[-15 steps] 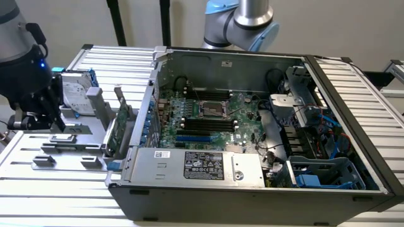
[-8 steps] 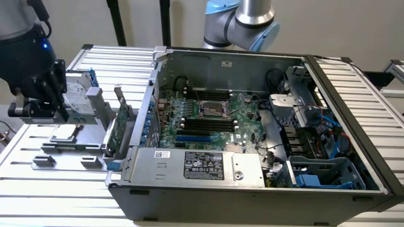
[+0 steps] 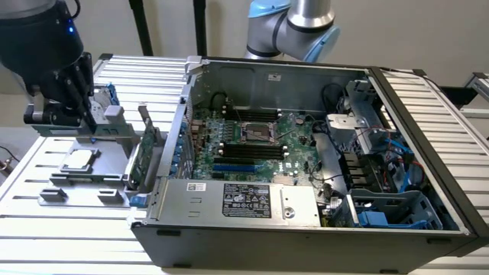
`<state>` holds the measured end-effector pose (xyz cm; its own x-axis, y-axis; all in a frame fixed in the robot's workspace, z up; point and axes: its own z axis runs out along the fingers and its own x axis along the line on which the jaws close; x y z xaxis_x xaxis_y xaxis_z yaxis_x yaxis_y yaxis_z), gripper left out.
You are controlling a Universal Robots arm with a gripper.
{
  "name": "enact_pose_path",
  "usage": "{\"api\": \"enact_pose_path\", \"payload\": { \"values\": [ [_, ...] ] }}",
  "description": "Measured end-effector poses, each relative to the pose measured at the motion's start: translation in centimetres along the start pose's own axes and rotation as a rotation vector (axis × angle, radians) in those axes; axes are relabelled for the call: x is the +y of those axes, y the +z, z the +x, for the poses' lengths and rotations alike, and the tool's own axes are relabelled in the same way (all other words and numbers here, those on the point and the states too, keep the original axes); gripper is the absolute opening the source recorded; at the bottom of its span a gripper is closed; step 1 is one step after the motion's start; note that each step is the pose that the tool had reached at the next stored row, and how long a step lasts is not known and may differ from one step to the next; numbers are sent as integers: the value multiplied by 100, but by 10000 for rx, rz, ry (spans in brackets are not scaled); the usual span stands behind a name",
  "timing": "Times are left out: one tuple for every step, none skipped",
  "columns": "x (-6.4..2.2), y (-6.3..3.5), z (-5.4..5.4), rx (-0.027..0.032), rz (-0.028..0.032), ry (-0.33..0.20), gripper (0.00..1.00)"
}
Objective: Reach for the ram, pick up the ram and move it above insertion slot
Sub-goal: 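Pick up the ram and move it above insertion slot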
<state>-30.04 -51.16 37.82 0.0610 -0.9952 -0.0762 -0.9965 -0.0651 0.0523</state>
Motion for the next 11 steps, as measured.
{"api": "enact_pose_path", "payload": {
  "values": [
    [-47,-36,1,-34,1,-5,13],
    [-90,-68,2,-64,3,-9,13],
    [-133,-101,3,-92,4,-13,13],
    [-177,-132,4,-120,5,-17,13],
    [-220,-162,5,-148,8,-21,13],
    [-262,-189,6,-171,9,-24,13],
    [-306,-216,7,-195,12,-27,13],
    [-351,-243,8,-217,12,-31,13],
    [-396,-267,10,-240,12,-34,13],
    [-440,-287,12,-262,13,-37,13],
    [-485,-306,13,-281,12,-40,13]
  ]
}}
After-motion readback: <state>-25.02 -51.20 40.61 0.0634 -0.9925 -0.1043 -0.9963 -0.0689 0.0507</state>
